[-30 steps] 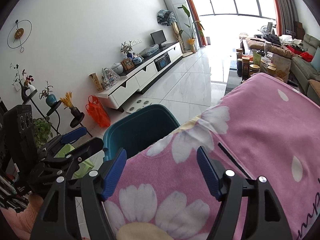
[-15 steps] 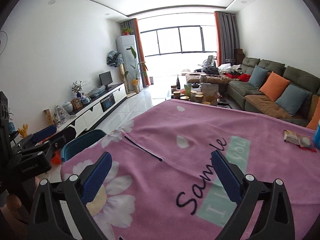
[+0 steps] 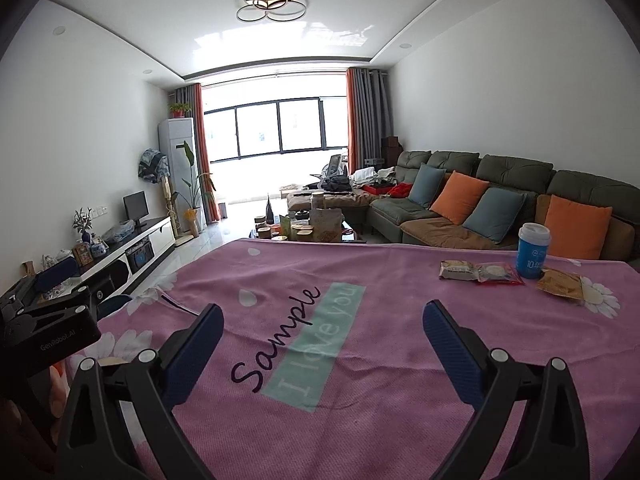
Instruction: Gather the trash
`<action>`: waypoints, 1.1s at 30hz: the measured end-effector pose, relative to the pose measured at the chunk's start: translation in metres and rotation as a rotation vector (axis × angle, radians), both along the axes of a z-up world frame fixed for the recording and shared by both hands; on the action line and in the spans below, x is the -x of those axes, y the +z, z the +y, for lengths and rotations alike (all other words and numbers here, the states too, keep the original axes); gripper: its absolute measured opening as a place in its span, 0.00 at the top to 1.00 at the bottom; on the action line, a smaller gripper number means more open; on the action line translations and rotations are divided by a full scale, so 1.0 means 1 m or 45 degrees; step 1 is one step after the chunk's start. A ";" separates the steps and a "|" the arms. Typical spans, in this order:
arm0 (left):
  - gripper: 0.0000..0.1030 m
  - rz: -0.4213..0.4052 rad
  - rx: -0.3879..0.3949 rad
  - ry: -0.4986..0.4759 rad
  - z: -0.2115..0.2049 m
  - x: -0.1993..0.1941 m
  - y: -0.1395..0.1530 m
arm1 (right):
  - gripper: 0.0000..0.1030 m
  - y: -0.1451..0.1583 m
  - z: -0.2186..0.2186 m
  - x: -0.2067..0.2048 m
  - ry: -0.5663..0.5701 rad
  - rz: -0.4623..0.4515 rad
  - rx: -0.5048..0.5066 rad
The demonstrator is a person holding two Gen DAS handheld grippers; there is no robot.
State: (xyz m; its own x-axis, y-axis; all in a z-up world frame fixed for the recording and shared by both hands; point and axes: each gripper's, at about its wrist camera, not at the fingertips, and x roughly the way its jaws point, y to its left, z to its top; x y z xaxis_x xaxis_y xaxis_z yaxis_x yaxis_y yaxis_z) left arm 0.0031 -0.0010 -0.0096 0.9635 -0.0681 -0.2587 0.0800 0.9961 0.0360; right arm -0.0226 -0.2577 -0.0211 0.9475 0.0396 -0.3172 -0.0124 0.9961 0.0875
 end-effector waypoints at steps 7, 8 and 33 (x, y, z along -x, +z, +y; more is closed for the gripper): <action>0.05 -0.025 -0.007 -0.016 -0.012 0.003 0.001 | 0.07 0.005 0.001 0.015 -0.048 -0.044 0.005; 0.05 -0.026 -0.004 -0.012 -0.014 0.003 0.001 | 0.07 0.005 0.000 0.015 -0.054 -0.041 0.007; 0.05 -0.012 0.023 -0.014 -0.015 -0.003 0.002 | 0.07 0.008 -0.006 0.023 -0.125 -0.071 0.009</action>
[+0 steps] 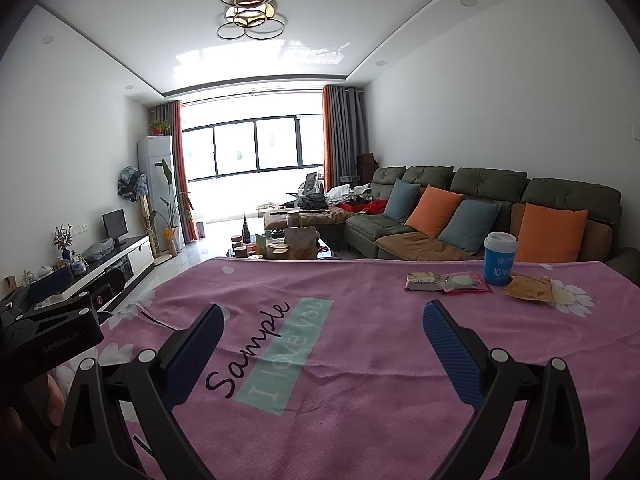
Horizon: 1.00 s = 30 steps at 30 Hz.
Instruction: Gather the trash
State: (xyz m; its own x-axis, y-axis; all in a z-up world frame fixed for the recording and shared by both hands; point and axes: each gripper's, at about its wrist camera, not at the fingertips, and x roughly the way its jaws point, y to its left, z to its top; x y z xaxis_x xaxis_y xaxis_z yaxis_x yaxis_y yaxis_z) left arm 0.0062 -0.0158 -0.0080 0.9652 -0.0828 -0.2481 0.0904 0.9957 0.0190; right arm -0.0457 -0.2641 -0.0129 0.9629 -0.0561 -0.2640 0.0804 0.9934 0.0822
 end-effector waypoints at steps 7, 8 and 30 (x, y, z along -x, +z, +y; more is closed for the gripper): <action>0.05 0.000 0.000 -0.001 0.000 0.000 0.000 | 0.07 0.000 0.000 0.000 -0.002 0.005 0.001; 0.05 0.001 0.001 -0.002 -0.001 0.000 -0.001 | 0.07 0.000 0.000 0.000 -0.002 0.002 0.002; 0.05 0.006 0.005 0.022 -0.001 -0.004 -0.003 | 0.06 0.001 -0.001 0.001 -0.003 0.001 -0.002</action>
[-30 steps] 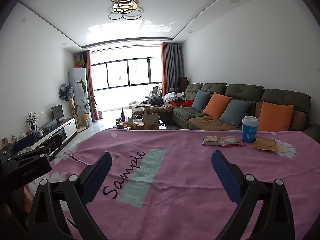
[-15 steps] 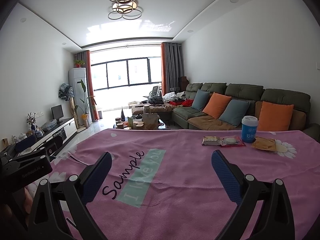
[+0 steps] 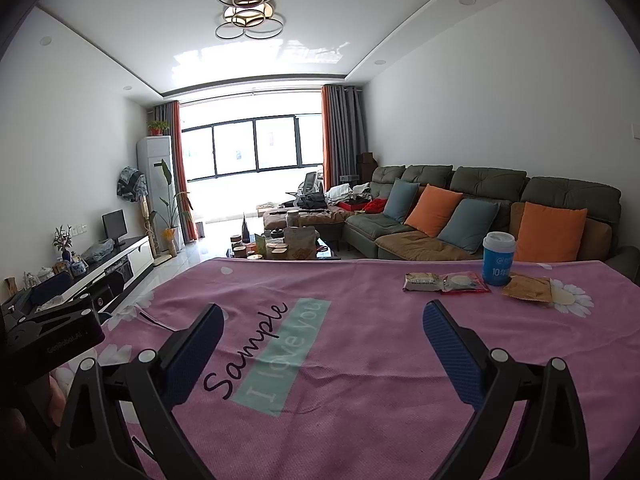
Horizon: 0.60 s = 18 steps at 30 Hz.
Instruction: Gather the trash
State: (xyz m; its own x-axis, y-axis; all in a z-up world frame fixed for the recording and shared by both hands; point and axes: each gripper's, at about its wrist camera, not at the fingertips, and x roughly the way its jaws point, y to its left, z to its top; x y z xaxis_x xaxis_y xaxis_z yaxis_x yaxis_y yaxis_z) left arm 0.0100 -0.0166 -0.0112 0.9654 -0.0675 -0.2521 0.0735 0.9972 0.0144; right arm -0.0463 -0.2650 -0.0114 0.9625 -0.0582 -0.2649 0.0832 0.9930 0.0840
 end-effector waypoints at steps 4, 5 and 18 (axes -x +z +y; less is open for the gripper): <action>0.05 0.000 0.001 0.000 0.000 0.000 0.000 | 0.06 0.000 0.000 0.000 -0.001 0.000 0.000; 0.05 -0.001 0.001 0.001 0.000 0.000 0.000 | 0.06 0.001 -0.001 0.000 -0.002 0.000 0.000; 0.05 -0.026 -0.007 0.002 0.001 0.000 0.007 | 0.06 0.001 -0.002 0.001 -0.008 -0.007 -0.005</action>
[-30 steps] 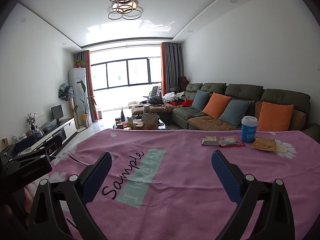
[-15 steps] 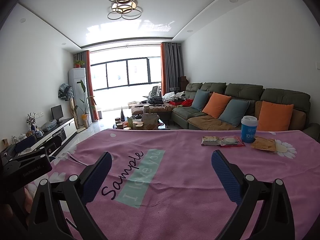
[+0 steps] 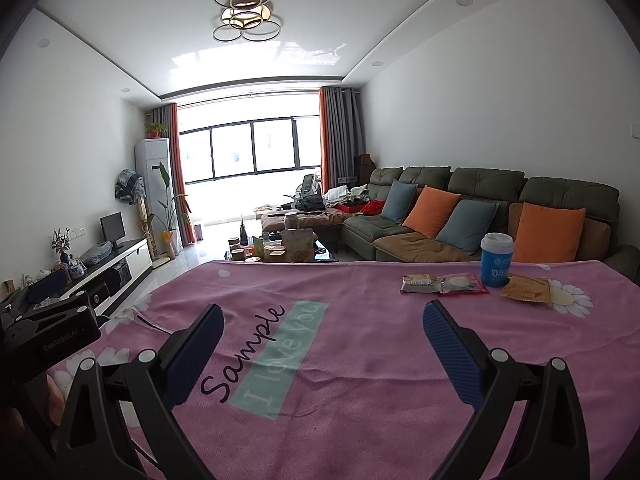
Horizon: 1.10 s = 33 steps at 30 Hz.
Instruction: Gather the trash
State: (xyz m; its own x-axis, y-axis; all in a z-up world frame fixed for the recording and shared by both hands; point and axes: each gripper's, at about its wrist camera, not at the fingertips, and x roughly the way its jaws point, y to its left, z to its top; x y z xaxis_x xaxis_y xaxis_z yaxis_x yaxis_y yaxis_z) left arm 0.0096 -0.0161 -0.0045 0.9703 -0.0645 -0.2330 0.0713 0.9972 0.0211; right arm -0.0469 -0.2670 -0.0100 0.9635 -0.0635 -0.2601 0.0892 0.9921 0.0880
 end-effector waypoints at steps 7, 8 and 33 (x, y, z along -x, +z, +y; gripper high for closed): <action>0.05 -0.002 0.003 0.006 0.001 -0.002 0.000 | 0.06 0.001 0.000 -0.001 -0.002 -0.007 -0.003; 0.05 -0.002 0.002 0.007 0.001 -0.002 0.000 | 0.06 0.001 0.000 0.000 -0.003 -0.007 -0.004; 0.05 -0.004 0.002 0.007 0.001 -0.003 -0.001 | 0.06 0.001 0.001 -0.001 -0.006 -0.011 -0.011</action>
State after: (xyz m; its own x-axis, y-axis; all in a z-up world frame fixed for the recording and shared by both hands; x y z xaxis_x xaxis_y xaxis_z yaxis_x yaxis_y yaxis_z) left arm 0.0125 -0.0152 -0.0057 0.9714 -0.0594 -0.2299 0.0657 0.9976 0.0199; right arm -0.0457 -0.2665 -0.0086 0.9654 -0.0658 -0.2523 0.0930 0.9909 0.0975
